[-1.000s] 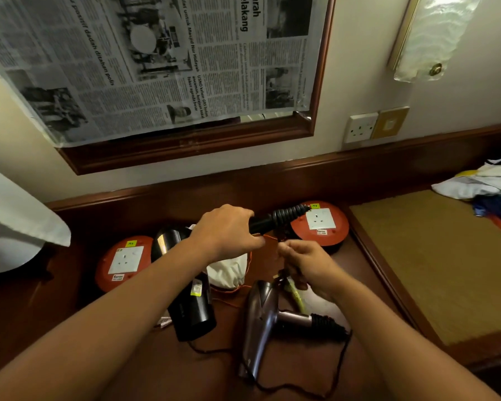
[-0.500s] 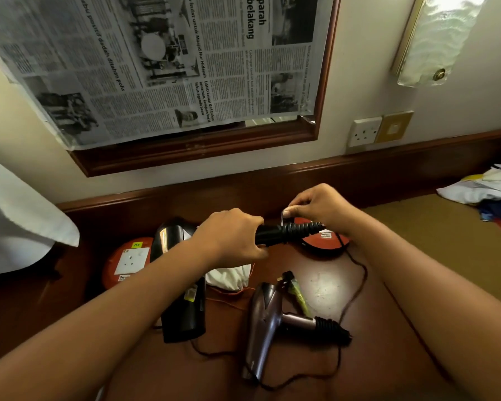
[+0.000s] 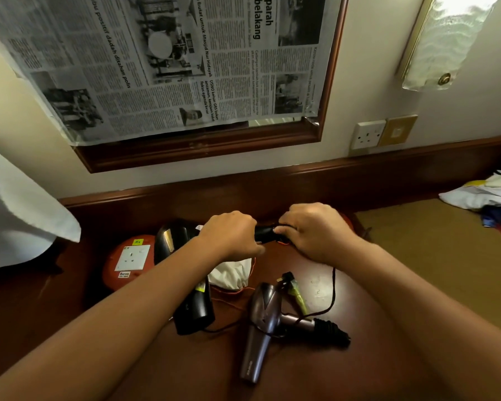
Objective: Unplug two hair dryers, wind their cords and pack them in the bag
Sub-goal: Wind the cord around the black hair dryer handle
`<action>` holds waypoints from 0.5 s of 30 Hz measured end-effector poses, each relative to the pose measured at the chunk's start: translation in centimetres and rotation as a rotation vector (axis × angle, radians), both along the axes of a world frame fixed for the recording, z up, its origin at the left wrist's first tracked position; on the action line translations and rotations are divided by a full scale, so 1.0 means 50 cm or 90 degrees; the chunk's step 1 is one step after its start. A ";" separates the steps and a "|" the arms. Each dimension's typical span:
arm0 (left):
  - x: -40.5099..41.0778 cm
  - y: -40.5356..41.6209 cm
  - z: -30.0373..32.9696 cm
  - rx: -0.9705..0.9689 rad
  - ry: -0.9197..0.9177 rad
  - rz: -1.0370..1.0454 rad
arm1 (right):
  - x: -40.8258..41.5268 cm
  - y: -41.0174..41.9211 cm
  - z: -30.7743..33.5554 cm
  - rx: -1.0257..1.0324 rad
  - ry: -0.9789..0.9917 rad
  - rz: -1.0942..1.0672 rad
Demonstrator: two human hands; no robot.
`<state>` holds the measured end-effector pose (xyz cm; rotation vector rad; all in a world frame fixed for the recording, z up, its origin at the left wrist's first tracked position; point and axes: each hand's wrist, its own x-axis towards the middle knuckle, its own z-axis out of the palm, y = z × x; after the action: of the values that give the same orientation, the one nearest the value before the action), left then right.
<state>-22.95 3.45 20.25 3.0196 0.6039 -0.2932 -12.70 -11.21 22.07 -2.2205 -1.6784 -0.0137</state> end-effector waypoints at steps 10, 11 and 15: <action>0.012 0.023 0.016 0.026 -0.044 0.026 | -0.098 -0.037 -0.084 0.155 0.681 -0.119; 0.012 0.022 0.020 0.020 -0.052 0.026 | -0.099 -0.038 -0.087 0.163 0.746 -0.118; 0.007 0.015 0.040 -0.007 -0.080 0.010 | -0.093 -0.043 -0.124 0.128 0.886 -0.130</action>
<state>-22.61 4.19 22.25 2.9929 0.6127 -0.1033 -17.33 -13.35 15.86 -1.4852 -0.6104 0.9939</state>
